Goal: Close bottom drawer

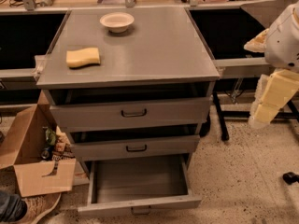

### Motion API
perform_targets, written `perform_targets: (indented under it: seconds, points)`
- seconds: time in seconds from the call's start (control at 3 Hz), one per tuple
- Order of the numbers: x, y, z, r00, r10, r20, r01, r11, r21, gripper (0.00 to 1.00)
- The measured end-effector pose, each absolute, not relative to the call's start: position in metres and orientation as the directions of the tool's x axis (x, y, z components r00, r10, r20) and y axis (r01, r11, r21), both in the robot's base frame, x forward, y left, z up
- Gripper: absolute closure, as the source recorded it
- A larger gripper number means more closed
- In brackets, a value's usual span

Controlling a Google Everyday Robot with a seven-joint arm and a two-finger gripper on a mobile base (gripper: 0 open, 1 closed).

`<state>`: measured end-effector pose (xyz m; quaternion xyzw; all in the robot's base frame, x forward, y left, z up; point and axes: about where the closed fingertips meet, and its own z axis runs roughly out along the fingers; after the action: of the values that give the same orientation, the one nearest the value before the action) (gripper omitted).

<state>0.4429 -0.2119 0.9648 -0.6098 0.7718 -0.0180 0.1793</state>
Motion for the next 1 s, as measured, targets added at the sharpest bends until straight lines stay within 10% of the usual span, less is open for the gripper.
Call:
perform_targets:
  seconds: [1.0]
  points:
    - [0.417,-0.122,0.772,-0.226,-0.823,-0.520,-0.971,0.231,0.058,0.00]
